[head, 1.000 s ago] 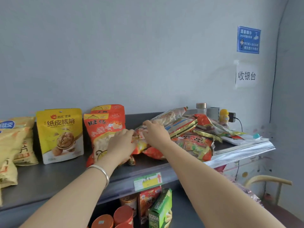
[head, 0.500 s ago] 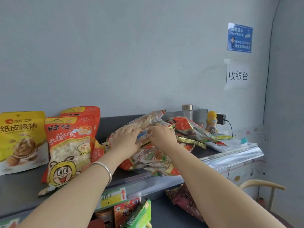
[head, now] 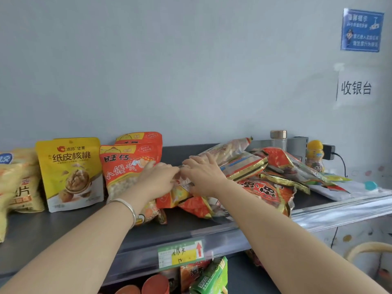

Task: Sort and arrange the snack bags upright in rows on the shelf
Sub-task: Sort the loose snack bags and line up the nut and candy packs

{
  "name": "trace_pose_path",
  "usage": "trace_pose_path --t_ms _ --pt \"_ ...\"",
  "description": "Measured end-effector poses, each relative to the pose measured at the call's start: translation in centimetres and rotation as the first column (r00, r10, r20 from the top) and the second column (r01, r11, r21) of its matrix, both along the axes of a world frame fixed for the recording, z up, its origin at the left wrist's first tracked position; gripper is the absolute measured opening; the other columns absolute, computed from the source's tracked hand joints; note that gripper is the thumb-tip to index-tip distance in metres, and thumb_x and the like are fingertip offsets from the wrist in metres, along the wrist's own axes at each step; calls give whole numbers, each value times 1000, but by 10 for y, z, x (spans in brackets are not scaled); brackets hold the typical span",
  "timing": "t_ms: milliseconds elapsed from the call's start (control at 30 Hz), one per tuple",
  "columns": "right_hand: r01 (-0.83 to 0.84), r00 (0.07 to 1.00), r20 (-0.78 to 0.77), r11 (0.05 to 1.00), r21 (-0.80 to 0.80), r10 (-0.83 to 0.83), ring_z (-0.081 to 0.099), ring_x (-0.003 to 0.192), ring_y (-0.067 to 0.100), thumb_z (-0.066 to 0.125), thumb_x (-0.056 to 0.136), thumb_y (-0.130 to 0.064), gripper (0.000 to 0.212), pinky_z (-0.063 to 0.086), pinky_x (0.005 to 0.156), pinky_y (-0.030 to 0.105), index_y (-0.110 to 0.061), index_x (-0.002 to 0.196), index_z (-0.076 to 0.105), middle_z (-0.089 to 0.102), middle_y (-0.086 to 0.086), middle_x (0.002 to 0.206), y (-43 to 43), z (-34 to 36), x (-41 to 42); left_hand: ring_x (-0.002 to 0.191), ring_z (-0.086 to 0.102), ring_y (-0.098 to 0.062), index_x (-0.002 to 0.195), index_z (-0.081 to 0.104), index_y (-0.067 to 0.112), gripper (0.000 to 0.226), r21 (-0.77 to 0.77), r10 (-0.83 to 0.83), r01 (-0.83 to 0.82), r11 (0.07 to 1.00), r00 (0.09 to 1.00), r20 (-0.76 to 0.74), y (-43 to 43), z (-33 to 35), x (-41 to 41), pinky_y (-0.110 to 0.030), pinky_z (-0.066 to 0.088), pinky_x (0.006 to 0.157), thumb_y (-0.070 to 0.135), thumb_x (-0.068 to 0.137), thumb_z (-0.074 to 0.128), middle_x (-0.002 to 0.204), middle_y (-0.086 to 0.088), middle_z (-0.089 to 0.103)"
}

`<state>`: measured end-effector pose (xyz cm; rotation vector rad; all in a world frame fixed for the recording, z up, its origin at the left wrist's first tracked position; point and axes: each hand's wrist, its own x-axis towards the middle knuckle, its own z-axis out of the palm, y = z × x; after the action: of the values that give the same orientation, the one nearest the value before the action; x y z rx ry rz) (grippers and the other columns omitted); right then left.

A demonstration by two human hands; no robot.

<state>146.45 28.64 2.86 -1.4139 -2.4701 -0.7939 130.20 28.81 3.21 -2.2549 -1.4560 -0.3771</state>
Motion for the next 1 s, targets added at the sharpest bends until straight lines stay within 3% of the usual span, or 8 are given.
trace_pose_path --t_ms 200,400,500,633,833,900,933,1000 --pt "145 989 -41 988 61 -143 49 124 29 56 84 -12 45 19 110 60 -21 125 41 55 2 127 14 -3 -12 117 48 -16 111 45 28 59 -215 -3 -23 976 993 -119 5 1 -19 -52 10 113 70 71 55 114 9 58" --pt "280 954 -160 944 177 -253 56 110 27 62 80 -9 45 36 96 49 -22 117 41 64 -1 104 26 -1 -11 125 43 -21 130 36 20 93 -293 -10 -68 954 966 -258 9 -2 -19 -62 -3 111 76 60 60 123 1 55" --pt "302 941 -205 941 150 -269 48 123 26 60 83 -8 49 29 105 54 -25 127 44 60 -1 121 29 4 -3 121 46 -20 127 45 20 76 -321 -33 -72 944 951 -308 5 0 -12 -61 2 111 62 67 64 118 2 57" --pt "292 948 -148 954 64 -281 35 136 26 58 86 -16 52 18 112 58 -29 135 44 49 -1 140 28 2 1 88 58 -19 94 63 18 24 -230 -117 52 972 954 -277 -3 10 0 -51 18 112 35 78 56 79 6 60" --pt "325 923 -210 945 -16 -321 31 138 28 52 85 -18 59 12 111 65 -36 140 38 42 0 146 24 8 6 95 61 -20 94 62 19 22 186 -60 90 979 985 -161 0 27 3 -44 30 107 20 95 41 96 2 66" --pt "338 912 -212 937 -91 -350 26 141 30 52 85 -24 65 6 106 72 -44 143 30 35 0 151 22 14 7 94 60 -20 99 62 18 20 285 -84 83 955 996 -7 4 29 3 -34 46 84 15 96 43 96 1 64" --pt "337 907 -219 932 -135 -360 22 143 32 51 85 -29 66 2 103 76 -47 144 27 31 0 154 21 17 7 91 59 -20 98 62 17 19 309 -105 79 948 992 68 7 31 4 -28 43 66 12 95 44 94 1 63" --pt "319 894 -259 926 -202 -365 18 144 34 51 84 -42 65 -5 96 80 -51 143 25 28 0 155 20 21 5 88 55 -19 95 62 15 17 305 -130 68 950 973 191 11 35 8 -23 35 53 8 94 47 90 -1 60"
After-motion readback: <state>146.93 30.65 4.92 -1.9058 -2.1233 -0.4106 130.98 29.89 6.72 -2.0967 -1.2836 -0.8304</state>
